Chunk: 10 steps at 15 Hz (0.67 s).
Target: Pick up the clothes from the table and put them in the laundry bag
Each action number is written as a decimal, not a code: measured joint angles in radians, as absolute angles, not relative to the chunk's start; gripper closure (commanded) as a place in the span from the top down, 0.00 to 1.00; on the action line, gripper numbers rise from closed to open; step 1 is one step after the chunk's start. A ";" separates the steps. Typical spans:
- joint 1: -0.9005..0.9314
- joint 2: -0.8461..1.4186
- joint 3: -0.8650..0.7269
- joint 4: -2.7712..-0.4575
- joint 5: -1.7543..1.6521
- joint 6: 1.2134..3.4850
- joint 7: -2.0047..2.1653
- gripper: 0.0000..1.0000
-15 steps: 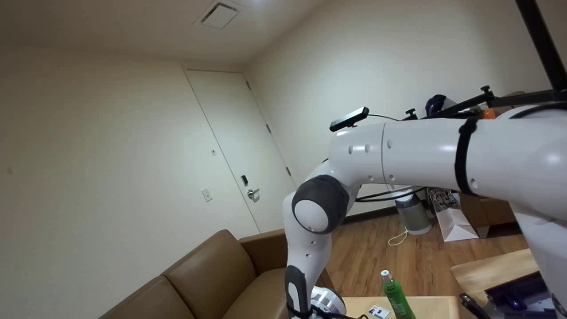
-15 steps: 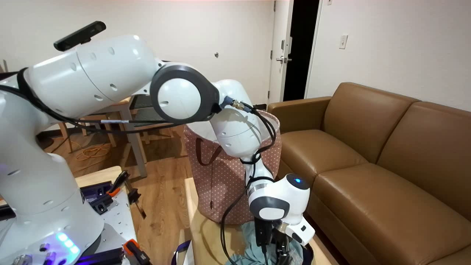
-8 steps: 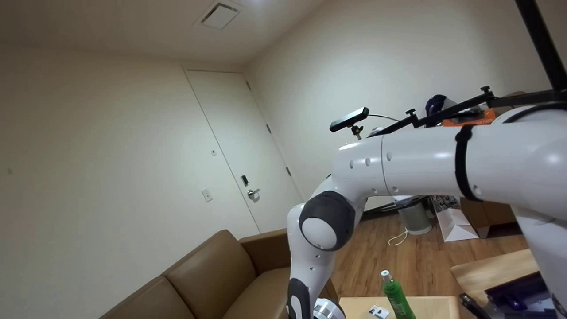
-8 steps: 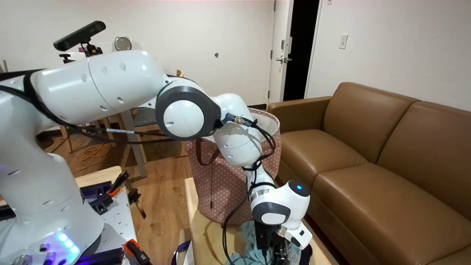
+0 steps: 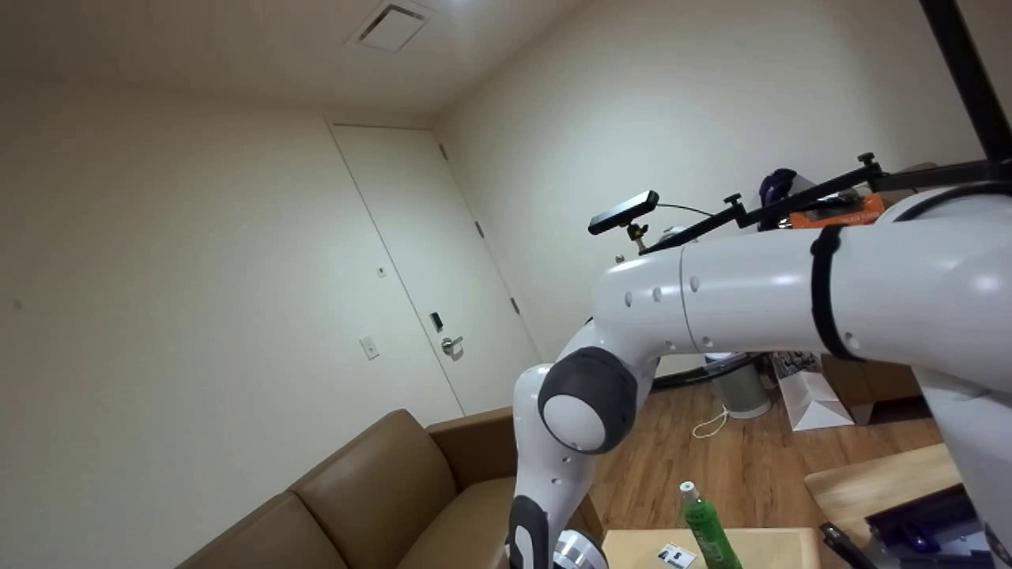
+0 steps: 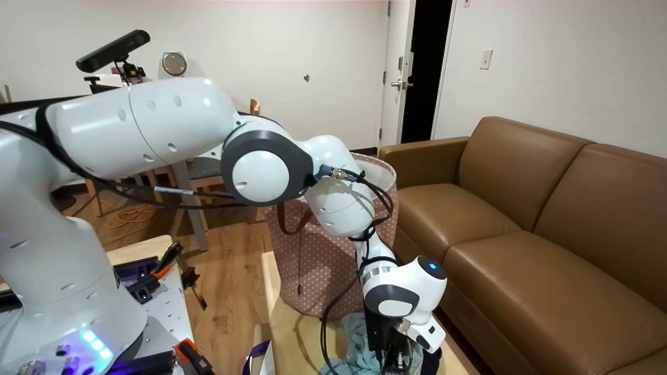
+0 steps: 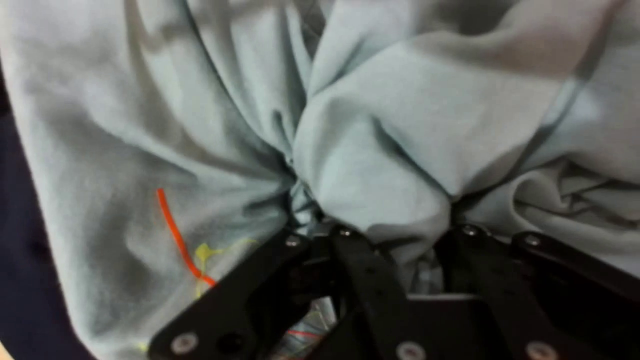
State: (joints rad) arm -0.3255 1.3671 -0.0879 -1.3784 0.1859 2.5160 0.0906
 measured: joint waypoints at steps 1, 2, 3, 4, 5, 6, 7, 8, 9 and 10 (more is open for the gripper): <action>-0.329 1.365 -0.087 -1.378 0.186 2.509 0.087 0.06; -0.334 1.363 -0.084 -1.379 0.186 2.504 0.081 0.09; -0.342 1.359 -0.079 -1.380 0.186 2.498 0.070 0.10; -0.352 1.351 -0.074 -1.388 0.187 2.497 0.057 0.07; -0.363 1.335 -0.070 -1.406 0.187 2.497 0.041 0.09; -0.373 1.311 -0.069 -1.433 0.187 2.497 0.030 0.09; -0.381 1.278 -0.071 -1.468 0.187 2.499 0.024 0.09; -0.386 1.237 -0.079 -1.511 0.186 2.503 0.020 0.09; -0.388 1.192 -0.090 -1.554 0.186 2.509 0.019 0.09; -0.387 1.144 -0.102 -1.597 0.186 2.517 0.018 0.09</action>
